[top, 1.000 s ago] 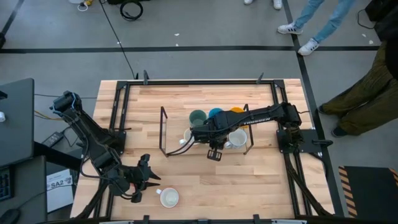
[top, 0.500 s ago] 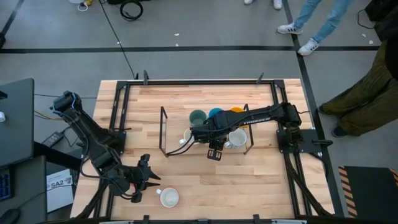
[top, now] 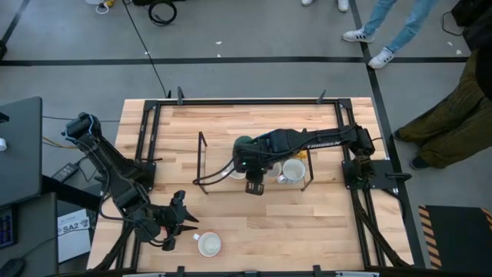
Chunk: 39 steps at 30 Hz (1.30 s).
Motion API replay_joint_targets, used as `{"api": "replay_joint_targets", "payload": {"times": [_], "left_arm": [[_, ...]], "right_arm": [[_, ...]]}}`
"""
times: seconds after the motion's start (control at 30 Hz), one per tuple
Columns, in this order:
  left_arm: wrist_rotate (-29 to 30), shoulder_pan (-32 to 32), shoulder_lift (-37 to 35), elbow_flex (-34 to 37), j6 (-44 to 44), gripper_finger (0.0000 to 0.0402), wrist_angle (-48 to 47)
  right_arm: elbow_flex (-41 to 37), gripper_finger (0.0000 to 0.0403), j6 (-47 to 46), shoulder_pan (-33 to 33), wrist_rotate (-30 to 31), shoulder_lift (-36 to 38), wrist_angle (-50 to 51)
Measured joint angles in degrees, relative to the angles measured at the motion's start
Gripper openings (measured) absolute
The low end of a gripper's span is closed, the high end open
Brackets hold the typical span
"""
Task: Place coffee mugs
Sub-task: Adjust the orange white mug on the shelf
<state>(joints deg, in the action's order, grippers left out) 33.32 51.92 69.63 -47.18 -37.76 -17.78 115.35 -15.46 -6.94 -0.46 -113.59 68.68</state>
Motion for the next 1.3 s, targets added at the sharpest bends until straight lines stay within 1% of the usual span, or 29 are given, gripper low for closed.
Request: {"api": "replay_joint_targets", "payload": {"times": [0.1, 0.23, 0.57, 0.77, 1.1, 1.3], "left_arm": [[0.0, 0.0, 0.0, 0.0, 0.0, 0.0102, 0.1], [0.0, 0.0, 0.0, 0.0, 0.0, 0.0102, 0.3], [0.0, 0.1, 0.0, 0.0, 0.0, 0.0102, 0.4], [0.0, 0.1, 0.0, 0.0, 0.0, 0.0102, 0.5], [0.0, 0.1, 0.0, 0.0, 0.0, 0.0102, 0.4], [0.0, 0.1, 0.0, 0.0, 0.0, 0.0102, 0.4]], "right_arm": [[0.0, 0.0112, 3.5, -0.1, 0.0, -0.5, -6.4], [-0.4, 0.0112, 5.4, -0.1, 0.0, -1.3, -11.8], [-0.5, 0.0112, 8.1, -0.2, 0.1, -4.2, -12.9], [-0.5, 0.0112, 8.2, -0.2, 2.8, -5.3, -13.5], [-0.5, 0.0112, 8.0, -0.1, 4.5, -5.4, -12.8], [-3.5, 0.0112, 8.0, -0.2, 4.4, -5.5, -14.3]]}}
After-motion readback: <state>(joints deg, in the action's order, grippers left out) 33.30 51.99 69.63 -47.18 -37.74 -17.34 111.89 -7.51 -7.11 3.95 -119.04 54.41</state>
